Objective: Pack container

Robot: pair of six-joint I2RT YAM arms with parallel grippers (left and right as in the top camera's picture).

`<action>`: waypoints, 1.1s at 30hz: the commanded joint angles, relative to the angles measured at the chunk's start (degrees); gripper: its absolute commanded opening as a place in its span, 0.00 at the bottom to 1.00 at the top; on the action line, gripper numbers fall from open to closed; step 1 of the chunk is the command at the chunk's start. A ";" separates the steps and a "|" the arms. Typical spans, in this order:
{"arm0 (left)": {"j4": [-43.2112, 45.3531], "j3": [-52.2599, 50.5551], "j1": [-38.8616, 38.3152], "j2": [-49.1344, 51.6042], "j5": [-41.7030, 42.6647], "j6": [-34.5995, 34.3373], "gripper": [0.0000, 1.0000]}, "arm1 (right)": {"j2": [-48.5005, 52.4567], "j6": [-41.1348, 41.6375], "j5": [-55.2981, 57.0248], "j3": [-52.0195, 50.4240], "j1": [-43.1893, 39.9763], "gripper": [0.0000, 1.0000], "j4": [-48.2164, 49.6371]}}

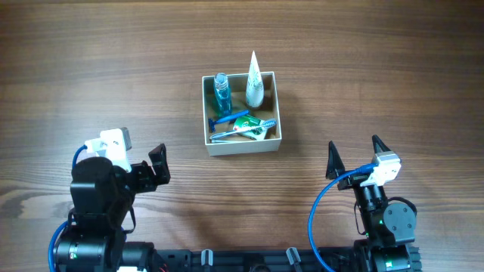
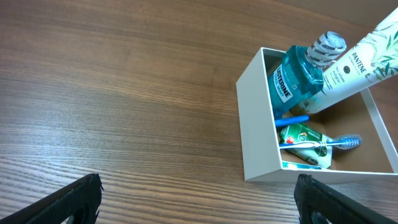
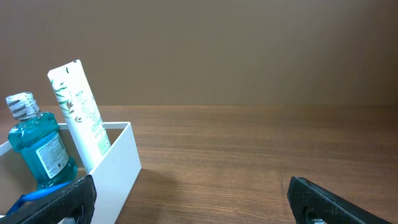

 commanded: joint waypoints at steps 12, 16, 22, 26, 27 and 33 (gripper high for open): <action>-5.46 -5.97 2.51 -17.05 -2.95 -0.33 1.00 | -0.44 -0.59 -0.94 -0.04 -0.02 1.00 0.24; -1.62 -15.28 2.89 -27.58 -3.02 -0.68 1.00 | -0.44 -0.61 -0.94 -0.04 -0.02 1.00 0.24; 39.87 -34.47 3.96 -31.19 -3.63 -0.44 1.00 | -0.44 -0.61 -0.94 -0.04 -0.02 1.00 0.24; 51.60 -39.65 3.96 -31.91 -2.23 6.40 1.00 | -0.44 -0.61 -0.94 -0.04 -0.02 1.00 0.24; 51.43 -39.65 3.96 -31.91 -1.86 7.91 1.00 | -0.44 -0.59 -0.94 -0.04 -0.02 1.00 0.24; 40.41 -39.65 3.96 -31.91 -0.09 7.87 1.00 | -0.44 -0.61 -0.94 -0.04 -0.02 1.00 0.24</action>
